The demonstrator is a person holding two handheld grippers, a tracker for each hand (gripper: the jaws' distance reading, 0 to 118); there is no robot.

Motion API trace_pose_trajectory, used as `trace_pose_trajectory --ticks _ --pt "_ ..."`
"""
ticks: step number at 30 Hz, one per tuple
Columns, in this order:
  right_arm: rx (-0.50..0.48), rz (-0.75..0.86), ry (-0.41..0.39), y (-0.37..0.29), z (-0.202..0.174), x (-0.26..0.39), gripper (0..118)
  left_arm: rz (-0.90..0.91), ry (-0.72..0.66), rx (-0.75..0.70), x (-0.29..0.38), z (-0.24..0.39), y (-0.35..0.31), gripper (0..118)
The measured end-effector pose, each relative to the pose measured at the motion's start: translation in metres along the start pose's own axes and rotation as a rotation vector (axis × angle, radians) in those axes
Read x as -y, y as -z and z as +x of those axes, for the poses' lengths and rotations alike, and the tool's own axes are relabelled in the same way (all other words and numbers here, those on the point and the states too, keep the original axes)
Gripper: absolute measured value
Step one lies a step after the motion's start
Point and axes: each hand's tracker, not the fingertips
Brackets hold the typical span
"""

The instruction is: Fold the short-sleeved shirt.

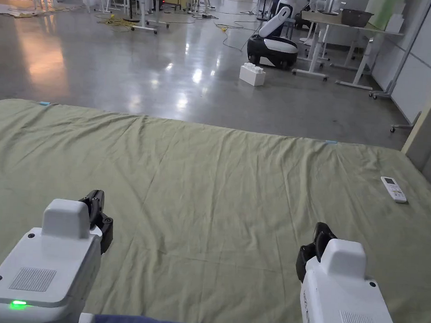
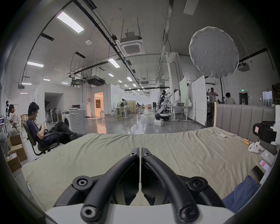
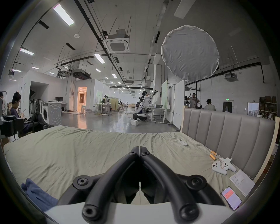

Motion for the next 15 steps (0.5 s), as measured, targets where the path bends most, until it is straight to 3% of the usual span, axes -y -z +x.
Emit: trace_pose_trajectory --ticks 6,15 --pt "-0.031 -0.022 -0.011 0.001 0.002 0.001 0 -0.123 -0.07 0.11 0.005 -0.047 -0.01 2" --pt "-0.076 -0.086 -0.031 0.004 -0.007 0.014 0 -0.519 -0.221 0.251 0.053 -0.145 -0.008 2"
